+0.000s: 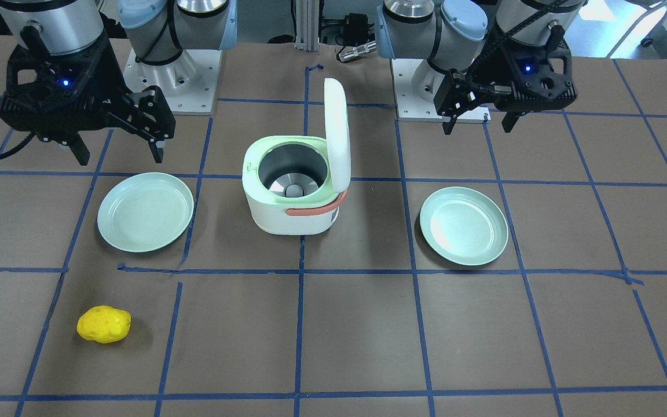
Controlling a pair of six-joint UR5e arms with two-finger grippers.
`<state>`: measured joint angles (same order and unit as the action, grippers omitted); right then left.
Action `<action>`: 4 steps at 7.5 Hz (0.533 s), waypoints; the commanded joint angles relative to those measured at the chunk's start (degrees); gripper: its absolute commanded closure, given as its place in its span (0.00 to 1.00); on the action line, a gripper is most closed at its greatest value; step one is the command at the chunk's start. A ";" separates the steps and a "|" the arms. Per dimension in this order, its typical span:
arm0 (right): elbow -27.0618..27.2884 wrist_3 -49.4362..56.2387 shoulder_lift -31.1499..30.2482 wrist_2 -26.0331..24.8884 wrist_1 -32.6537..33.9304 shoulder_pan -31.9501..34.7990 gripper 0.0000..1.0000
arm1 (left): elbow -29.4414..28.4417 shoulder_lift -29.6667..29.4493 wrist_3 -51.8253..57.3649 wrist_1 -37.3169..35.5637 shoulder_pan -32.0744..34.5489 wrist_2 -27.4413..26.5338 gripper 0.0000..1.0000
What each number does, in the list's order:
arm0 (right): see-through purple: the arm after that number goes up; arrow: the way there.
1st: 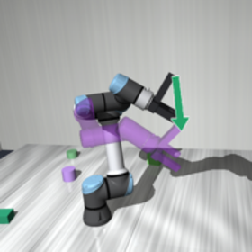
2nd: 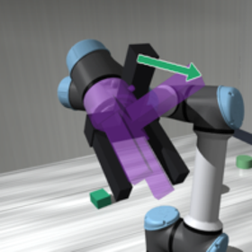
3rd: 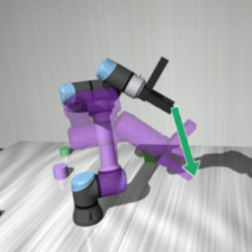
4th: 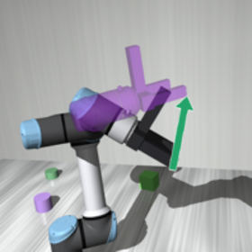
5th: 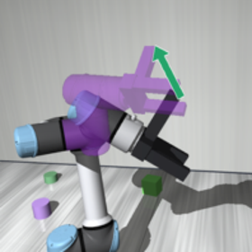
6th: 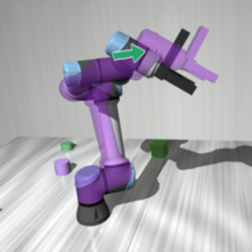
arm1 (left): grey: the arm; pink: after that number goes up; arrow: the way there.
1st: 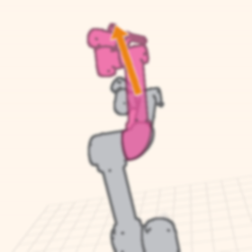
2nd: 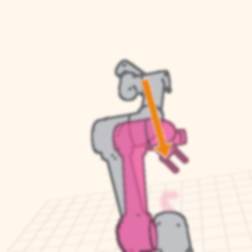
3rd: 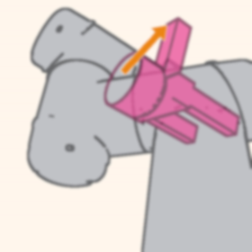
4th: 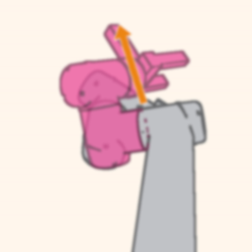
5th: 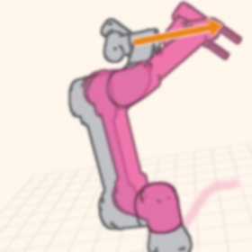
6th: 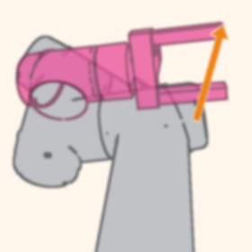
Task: Press rice cooker button
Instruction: 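Raise the right gripper away as the rice cooker lid pops open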
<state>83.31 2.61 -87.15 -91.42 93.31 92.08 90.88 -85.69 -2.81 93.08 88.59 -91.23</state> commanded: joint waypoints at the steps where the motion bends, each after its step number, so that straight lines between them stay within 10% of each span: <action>1: 0.19 -0.06 -0.04 0.01 -0.06 0.03 0.00 | 0.00 0.00 0.00 0.00 0.00 0.00 0.00; 4: 0.19 -0.06 -0.04 1.15 0.02 0.03 0.00 | 0.00 0.00 0.00 0.00 0.00 0.00 0.00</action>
